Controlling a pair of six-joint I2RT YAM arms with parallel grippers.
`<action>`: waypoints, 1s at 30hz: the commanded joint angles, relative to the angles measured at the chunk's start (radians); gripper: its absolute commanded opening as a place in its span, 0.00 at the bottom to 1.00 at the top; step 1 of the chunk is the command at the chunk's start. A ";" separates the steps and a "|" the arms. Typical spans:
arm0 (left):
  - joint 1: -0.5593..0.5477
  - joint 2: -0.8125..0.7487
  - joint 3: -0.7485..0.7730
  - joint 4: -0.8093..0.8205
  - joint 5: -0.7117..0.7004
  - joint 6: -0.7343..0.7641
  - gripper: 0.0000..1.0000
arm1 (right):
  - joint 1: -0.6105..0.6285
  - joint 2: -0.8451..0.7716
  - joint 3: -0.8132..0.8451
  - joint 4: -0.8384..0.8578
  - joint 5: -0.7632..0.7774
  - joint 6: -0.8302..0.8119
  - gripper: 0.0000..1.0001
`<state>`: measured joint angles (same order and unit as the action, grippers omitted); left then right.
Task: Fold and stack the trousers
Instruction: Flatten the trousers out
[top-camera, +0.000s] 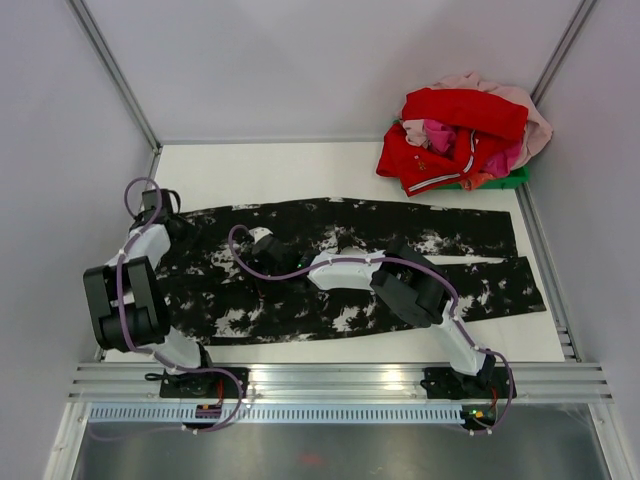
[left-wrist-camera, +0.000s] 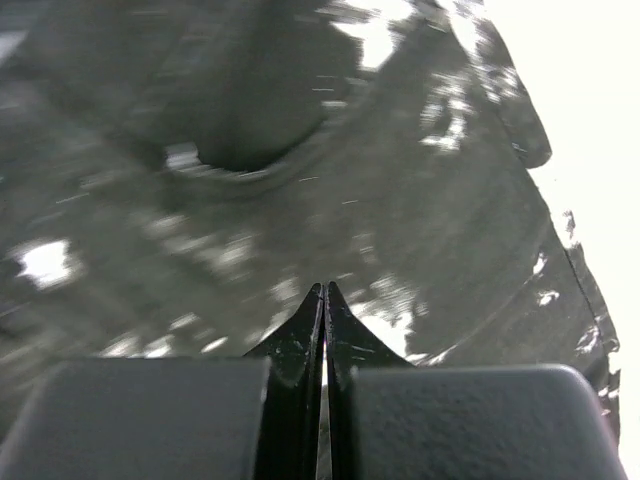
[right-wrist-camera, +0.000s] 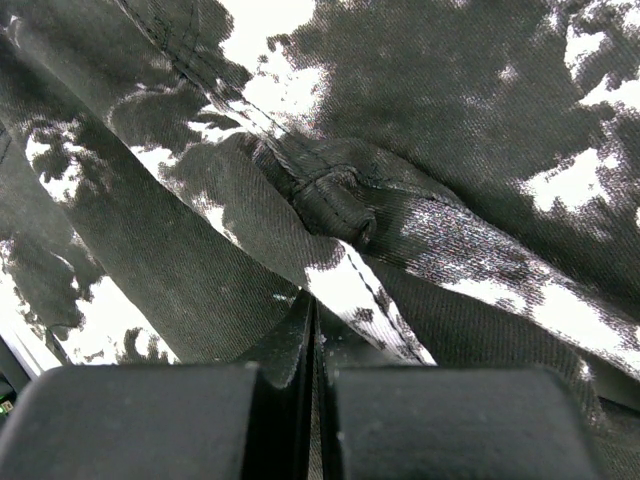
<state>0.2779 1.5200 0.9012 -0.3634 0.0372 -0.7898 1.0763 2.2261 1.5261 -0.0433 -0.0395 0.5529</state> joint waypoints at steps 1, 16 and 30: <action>-0.068 0.081 0.094 0.050 0.006 0.034 0.02 | 0.022 0.026 0.005 -0.102 -0.011 0.002 0.00; -0.097 0.511 0.441 -0.160 -0.076 -0.014 0.02 | -0.010 0.004 0.012 -0.178 0.007 -0.019 0.00; -0.095 0.608 0.610 -0.204 -0.066 0.136 0.02 | -0.082 -0.025 0.092 -0.260 -0.066 -0.018 0.03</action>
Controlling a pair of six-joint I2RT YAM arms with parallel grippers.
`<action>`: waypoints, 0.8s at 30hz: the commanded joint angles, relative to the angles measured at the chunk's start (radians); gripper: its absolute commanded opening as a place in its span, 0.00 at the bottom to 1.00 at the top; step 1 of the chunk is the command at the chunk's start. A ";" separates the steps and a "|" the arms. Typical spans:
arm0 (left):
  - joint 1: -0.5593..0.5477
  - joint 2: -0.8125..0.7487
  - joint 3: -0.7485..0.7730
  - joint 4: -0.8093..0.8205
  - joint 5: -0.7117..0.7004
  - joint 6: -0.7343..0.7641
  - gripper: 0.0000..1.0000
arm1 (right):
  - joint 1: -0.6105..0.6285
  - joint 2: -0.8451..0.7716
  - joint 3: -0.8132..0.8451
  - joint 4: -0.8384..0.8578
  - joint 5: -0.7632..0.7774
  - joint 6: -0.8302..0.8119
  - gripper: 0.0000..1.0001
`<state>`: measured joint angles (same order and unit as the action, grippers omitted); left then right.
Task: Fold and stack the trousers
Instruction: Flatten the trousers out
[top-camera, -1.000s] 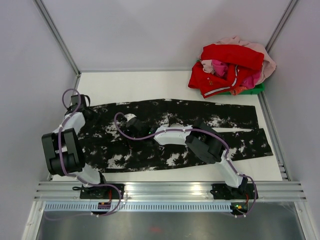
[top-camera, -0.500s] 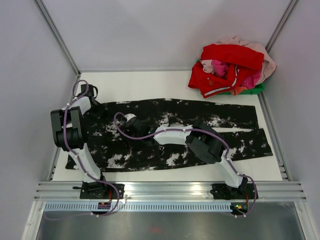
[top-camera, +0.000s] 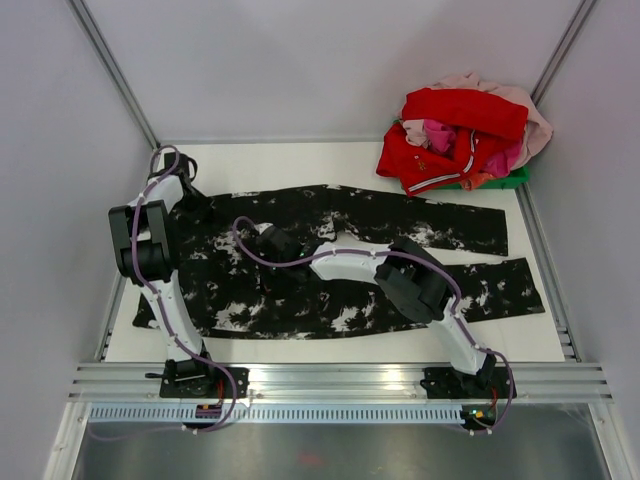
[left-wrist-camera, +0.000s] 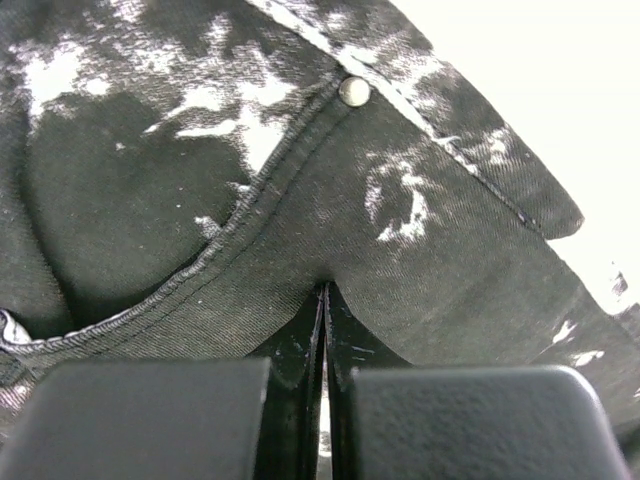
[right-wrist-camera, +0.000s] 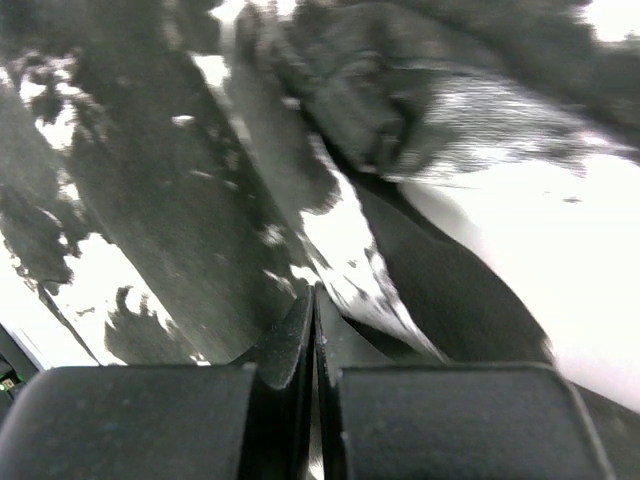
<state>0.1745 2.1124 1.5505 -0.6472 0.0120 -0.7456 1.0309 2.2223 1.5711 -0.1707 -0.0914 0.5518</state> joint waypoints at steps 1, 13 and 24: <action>0.008 -0.014 -0.044 0.096 -0.024 0.118 0.02 | -0.051 -0.020 0.100 -0.145 -0.025 -0.015 0.04; -0.027 -0.388 -0.092 0.063 0.069 0.364 0.24 | -0.446 -0.208 0.235 -0.271 0.033 -0.073 0.48; -0.027 -0.618 -0.383 0.093 0.049 0.304 0.29 | -0.825 -0.437 -0.314 -0.145 0.382 -0.045 0.38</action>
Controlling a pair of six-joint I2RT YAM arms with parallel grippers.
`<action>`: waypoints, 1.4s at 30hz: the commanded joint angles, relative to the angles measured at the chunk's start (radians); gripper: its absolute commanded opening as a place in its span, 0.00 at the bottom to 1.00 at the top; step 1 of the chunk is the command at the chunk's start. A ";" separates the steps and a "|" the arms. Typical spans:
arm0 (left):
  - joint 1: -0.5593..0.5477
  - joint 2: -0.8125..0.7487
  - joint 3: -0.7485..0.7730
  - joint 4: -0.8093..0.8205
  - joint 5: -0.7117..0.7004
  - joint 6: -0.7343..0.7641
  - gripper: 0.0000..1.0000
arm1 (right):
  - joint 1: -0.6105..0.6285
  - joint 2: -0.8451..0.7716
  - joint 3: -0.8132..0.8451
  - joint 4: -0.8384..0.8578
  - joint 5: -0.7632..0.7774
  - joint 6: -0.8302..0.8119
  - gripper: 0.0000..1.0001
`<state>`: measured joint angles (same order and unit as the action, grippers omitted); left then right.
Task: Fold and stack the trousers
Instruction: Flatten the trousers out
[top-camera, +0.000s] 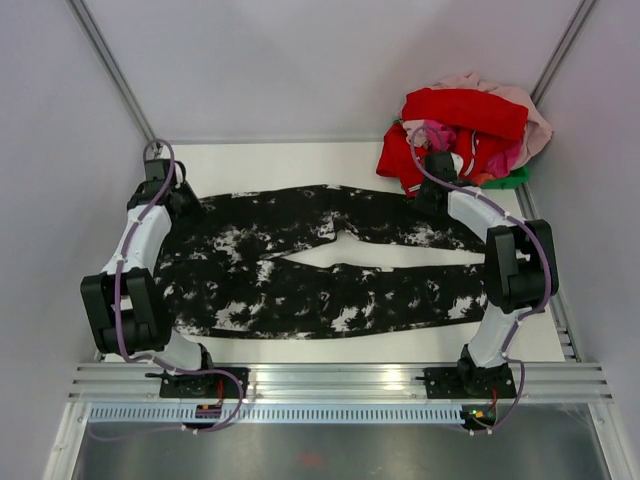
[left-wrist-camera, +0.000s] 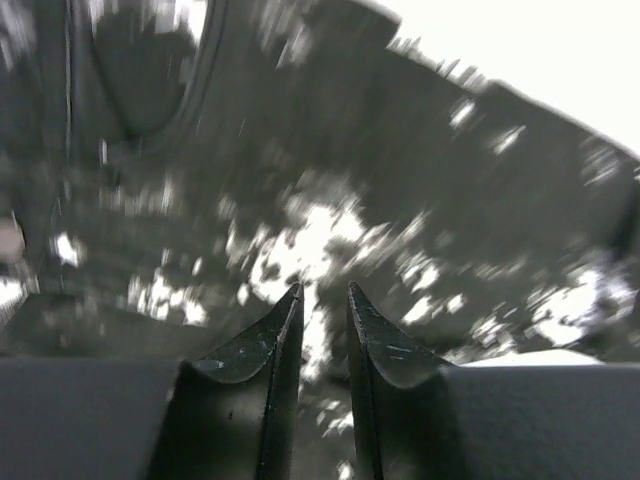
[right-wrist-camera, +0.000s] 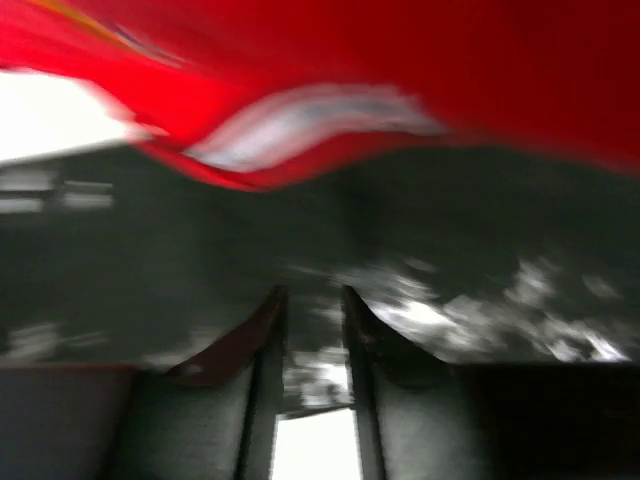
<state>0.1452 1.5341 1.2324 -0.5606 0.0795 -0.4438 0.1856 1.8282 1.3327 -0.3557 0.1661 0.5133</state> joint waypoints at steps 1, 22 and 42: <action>0.002 -0.046 -0.077 0.005 -0.018 0.005 0.28 | 0.015 -0.043 -0.090 0.049 0.156 -0.018 0.32; 0.002 -0.123 -0.186 -0.004 0.009 0.027 0.24 | -0.058 0.078 -0.184 0.118 0.263 -0.119 0.08; 0.004 -0.153 -0.189 -0.041 -0.061 -0.021 0.25 | -0.216 0.120 -0.156 0.073 0.282 -0.174 0.10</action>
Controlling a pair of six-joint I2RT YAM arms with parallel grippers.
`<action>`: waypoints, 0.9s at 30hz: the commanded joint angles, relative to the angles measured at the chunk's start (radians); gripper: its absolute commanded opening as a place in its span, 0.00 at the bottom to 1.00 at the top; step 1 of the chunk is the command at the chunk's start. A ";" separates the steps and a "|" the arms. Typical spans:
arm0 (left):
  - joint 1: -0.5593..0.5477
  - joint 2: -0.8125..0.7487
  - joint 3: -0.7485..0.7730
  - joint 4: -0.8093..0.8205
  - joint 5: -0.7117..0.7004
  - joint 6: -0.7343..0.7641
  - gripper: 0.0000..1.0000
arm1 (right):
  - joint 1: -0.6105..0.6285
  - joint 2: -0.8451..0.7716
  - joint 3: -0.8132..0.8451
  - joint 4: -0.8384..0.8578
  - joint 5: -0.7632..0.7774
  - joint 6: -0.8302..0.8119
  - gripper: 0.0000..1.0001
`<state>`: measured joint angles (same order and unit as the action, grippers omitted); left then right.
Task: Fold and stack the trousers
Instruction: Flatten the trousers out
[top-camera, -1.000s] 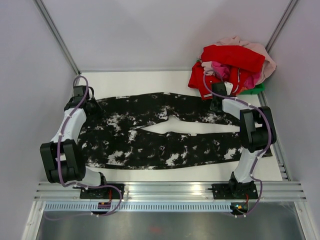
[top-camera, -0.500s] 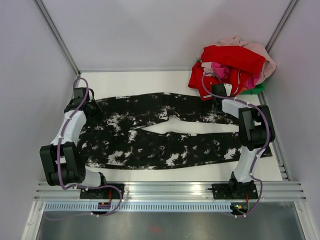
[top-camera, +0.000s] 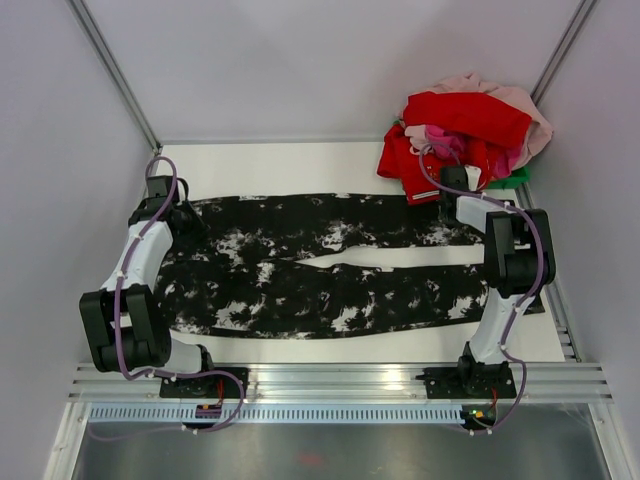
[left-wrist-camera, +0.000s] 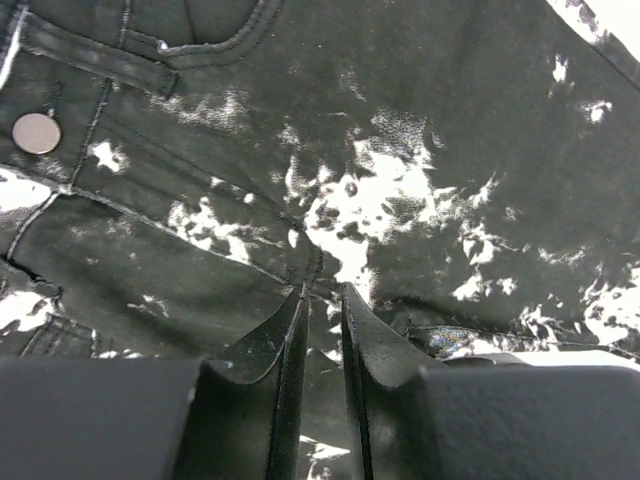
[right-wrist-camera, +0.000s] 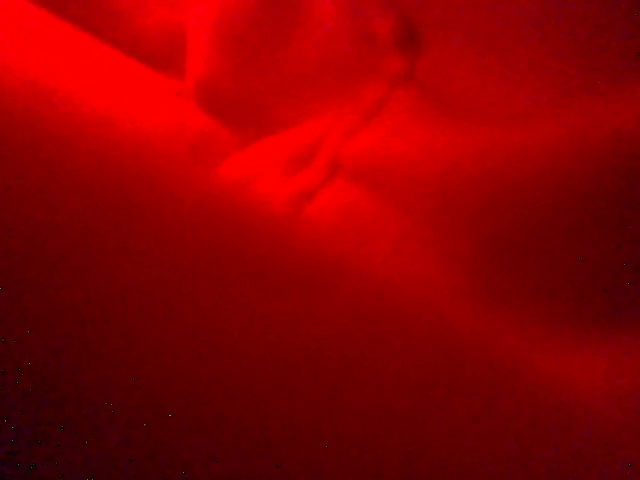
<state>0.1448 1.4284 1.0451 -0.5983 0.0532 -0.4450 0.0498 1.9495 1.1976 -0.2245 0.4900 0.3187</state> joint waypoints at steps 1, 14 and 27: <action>0.004 -0.058 -0.005 -0.006 -0.038 -0.021 0.25 | -0.090 -0.014 -0.012 -0.062 -0.066 0.028 0.09; 0.002 -0.414 -0.186 0.012 0.046 -0.156 0.85 | -0.018 -0.590 -0.188 0.157 -0.479 0.010 0.83; 0.004 -0.772 -0.332 -0.097 -0.016 -0.250 1.00 | -0.010 -1.021 -0.268 0.073 -0.487 0.077 0.98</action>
<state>0.1455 0.6605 0.7563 -0.6556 0.0559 -0.6018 0.0376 1.0264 0.9646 -0.1303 -0.0254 0.3511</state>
